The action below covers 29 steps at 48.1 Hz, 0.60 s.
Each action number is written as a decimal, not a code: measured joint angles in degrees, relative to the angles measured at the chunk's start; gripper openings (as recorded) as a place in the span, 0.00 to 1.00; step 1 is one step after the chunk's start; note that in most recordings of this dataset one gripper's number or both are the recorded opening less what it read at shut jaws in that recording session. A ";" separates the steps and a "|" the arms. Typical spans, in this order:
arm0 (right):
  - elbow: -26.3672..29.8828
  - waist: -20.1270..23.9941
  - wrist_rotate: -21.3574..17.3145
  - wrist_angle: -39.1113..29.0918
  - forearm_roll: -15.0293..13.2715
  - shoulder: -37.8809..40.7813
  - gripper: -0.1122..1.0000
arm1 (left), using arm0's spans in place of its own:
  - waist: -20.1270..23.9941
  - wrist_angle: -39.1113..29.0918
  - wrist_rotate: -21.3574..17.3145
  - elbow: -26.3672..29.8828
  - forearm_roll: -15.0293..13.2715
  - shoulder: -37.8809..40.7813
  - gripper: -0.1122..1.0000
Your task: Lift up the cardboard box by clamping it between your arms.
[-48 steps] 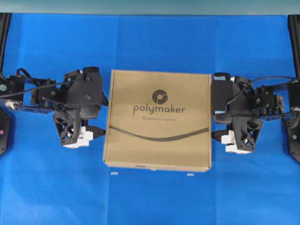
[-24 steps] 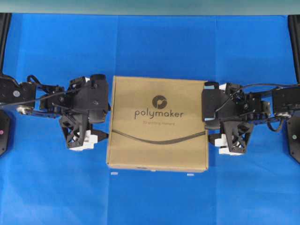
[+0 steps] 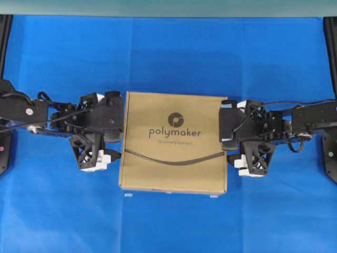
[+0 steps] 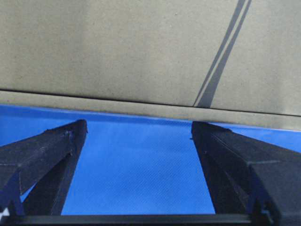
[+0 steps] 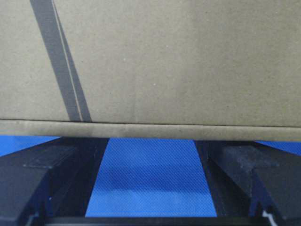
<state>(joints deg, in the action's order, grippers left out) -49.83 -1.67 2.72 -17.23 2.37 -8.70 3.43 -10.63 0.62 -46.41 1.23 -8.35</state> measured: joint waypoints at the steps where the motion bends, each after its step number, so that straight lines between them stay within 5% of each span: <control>1: -0.09 0.09 0.00 0.26 0.00 0.26 1.00 | 0.00 0.26 0.00 -0.09 0.00 0.26 0.88; 29: -1.05 -1.76 2.11 3.25 0.00 4.39 1.00 | 0.35 3.16 0.97 -0.62 0.00 5.10 0.88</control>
<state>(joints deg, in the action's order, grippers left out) -50.89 -3.43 4.83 -13.97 2.37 -4.31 3.78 -7.47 1.58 -47.02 1.23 -3.25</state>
